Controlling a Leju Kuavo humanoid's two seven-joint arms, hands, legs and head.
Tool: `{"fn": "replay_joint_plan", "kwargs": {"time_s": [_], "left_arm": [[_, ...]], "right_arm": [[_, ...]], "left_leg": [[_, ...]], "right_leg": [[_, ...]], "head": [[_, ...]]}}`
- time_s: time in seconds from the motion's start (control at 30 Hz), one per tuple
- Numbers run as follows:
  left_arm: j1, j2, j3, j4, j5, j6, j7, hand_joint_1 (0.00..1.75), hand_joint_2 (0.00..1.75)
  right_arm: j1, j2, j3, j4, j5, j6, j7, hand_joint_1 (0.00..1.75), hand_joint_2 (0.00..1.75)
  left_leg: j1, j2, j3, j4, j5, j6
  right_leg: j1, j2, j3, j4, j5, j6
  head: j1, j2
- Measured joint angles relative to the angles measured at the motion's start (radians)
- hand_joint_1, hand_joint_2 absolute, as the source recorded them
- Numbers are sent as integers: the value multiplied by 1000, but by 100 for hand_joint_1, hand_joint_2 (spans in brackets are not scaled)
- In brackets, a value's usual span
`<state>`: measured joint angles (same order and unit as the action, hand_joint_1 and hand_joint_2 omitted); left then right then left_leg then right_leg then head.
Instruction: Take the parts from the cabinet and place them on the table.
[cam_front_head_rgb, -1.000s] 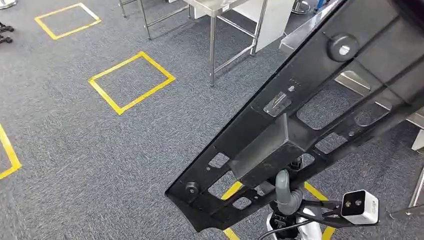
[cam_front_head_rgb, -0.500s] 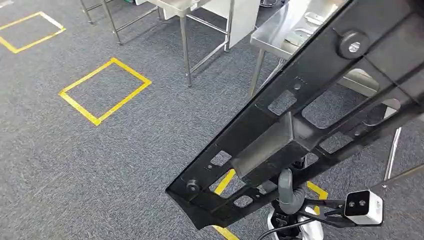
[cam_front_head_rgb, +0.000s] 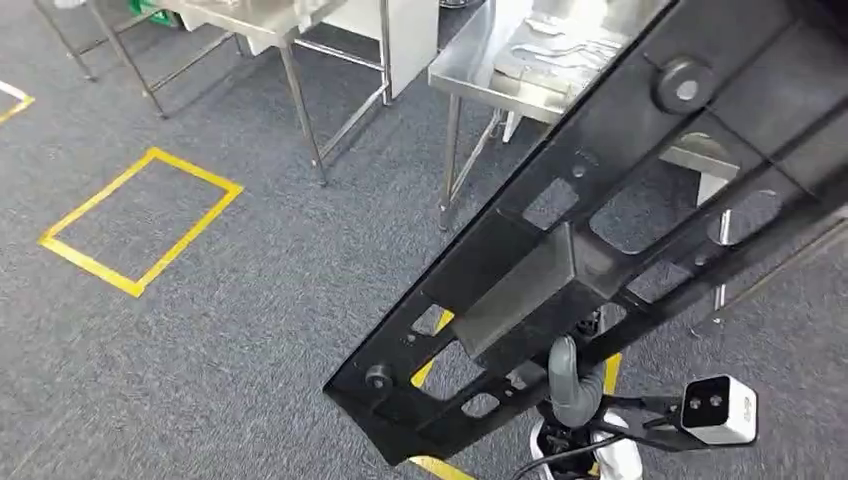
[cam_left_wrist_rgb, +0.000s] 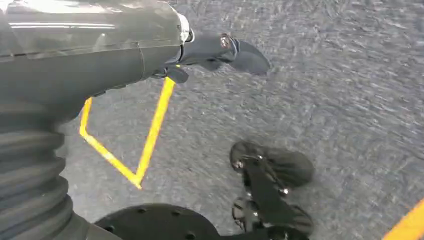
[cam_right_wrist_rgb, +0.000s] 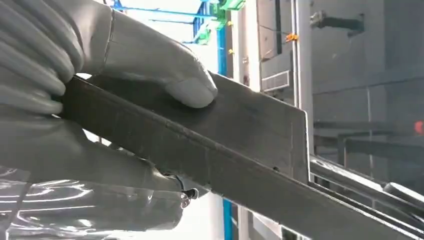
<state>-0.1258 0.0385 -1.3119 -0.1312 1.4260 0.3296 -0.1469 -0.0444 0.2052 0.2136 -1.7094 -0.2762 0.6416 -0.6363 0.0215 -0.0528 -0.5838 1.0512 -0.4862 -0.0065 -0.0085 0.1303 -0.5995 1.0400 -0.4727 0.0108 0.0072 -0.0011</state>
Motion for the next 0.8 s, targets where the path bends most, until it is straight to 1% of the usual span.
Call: {"fn": "replay_joint_plan", "kwargs": {"time_s": [0.03,0.07,0.1,0.13,0.17,0.2,0.23,0.27,0.3,0.33,0.37,0.4,0.43,0.5,0.53,0.57,0.6,0.63,0.67,0.7,0.73,0.77,0.8], "left_arm": [[-1,-4,-2,0,0,0,0,0,175],[-3,-4,-2,0,0,0,0,0,175],[-3,-2,-3,0,0,0,-2,0,175],[-2,-2,-4,0,1,0,-2,0,175],[0,-2,-4,1,1,0,-2,0,175],[2,-1,-4,1,5,0,-1,0,175],[2,-1,-5,1,5,0,-1,0,175],[1,-1,-5,1,6,0,-1,0,175],[-1,-2,-5,1,6,0,-1,0,175],[-2,-2,-6,1,6,0,-1,0,175],[-3,-2,-7,1,6,0,-1,0,175],[-3,-2,-8,1,6,0,-1,0,175],[-4,-2,-10,1,6,0,-1,0,175],[-4,-2,-13,1,6,1,1,0,175],[-7,-2,-13,1,6,1,1,0,175],[-10,-1,-14,1,6,1,1,0,175],[-11,0,-14,1,6,1,1,0,175],[-10,0,-15,1,6,2,1,0,175],[-8,0,-16,1,7,2,2,0,175],[-6,0,-18,1,8,2,3,0,175],[-3,0,-19,1,8,2,3,0,175],[-1,0,-19,1,9,2,3,0,175],[-1,0,-21,1,9,3,3,0,175]], "right_arm": [[1,0,0,-2,0,0,0,175,175],[3,0,0,-2,0,0,0,175,175],[1,0,0,-6,0,0,0,175,175],[0,0,0,-7,0,-1,0,175,175],[1,0,0,-7,0,-2,0,175,175],[4,0,0,-5,0,-3,0,175,175],[6,0,0,-5,0,-4,0,175,175],[6,0,0,-5,0,-3,0,175,175],[6,0,0,-5,2,-3,0,175,175],[5,0,0,-5,2,-3,0,175,175],[5,0,0,-6,2,-4,-2,175,175],[3,0,0,-6,3,-4,-2,175,175],[3,0,0,-6,4,-4,-2,175,175],[4,0,0,-6,4,-4,-2,175,175],[5,0,0,-6,5,-3,-2,175,175],[7,0,0,-8,5,-3,-2,175,175],[4,0,0,-8,6,-3,-4,175,175],[2,1,2,-8,6,-3,-5,175,175],[4,1,3,-8,6,-4,-6,175,175],[5,1,3,-8,6,-4,-5,175,175],[7,1,3,-8,7,-4,-5,175,175],[8,1,3,-8,7,-5,-5,175,175],[8,1,3,-8,7,-6,-5,175,175]], "left_leg": [[10,13,5,-11,4,9],[9,19,8,-12,5,11],[8,34,15,-18,3,20],[6,46,17,-18,2,22],[4,57,18,-18,0,24],[4,73,19,-18,-3,24],[4,85,21,-18,-6,23],[4,95,24,-18,-9,21],[4,105,30,-18,-13,20],[4,113,37,-18,-17,17],[3,121,46,-19,-23,12],[-2,130,49,-21,-26,7],[-4,134,50,-20,-28,4],[-3,157,60,-32,-32,-9],[-7,168,70,-38,-33,-16],[0,150,73,-33,-42,-22],[0,108,65,-5,-59,-23],[0,79,29,65,-98,-21],[0,66,-16,149,-135,-22],[0,61,-58,223,-161,-22],[0,61,-90,271,-165,-22],[0,60,-97,267,-141,-20],[0,59,-83,216,-96,-17]], "right_leg": [[1,-1,0,5,-5,5],[3,-30,-1,12,-8,7],[6,-99,-31,69,-40,17],[2,-118,-70,141,-75,22],[-1,-123,-103,201,-98,24],[-5,-125,-149,278,-120,27],[-7,-126,-166,298,-110,29],[-9,-127,-159,274,-82,29],[-9,-132,-132,213,-38,28],[-8,-141,-92,132,7,24],[-2,-181,-36,24,51,14],[13,-211,-27,5,27,9],[15,-205,-28,-2,33,5],[17,-175,-33,1,28,-6],[17,-161,-28,-8,31,-12],[0,-152,-13,-24,38,-20],[3,-146,-7,-30,38,-24],[3,-137,-6,-29,37,-30],[5,-124,-6,-28,36,-32],[8,-112,-7,-28,34,-35],[10,-99,-6,-25,33,-37],[12,-84,-5,-23,32,-37],[12,-69,-4,-19,29,-37]], "head": [[-1,0],[0,0],[10,0],[8,0],[10,0],[9,0],[10,0],[10,0],[9,0],[10,0],[10,0],[10,0],[10,0],[9,0],[9,0],[8,0],[6,0],[3,0],[1,0],[2,0],[1,0],[1,0],[1,0]]}}
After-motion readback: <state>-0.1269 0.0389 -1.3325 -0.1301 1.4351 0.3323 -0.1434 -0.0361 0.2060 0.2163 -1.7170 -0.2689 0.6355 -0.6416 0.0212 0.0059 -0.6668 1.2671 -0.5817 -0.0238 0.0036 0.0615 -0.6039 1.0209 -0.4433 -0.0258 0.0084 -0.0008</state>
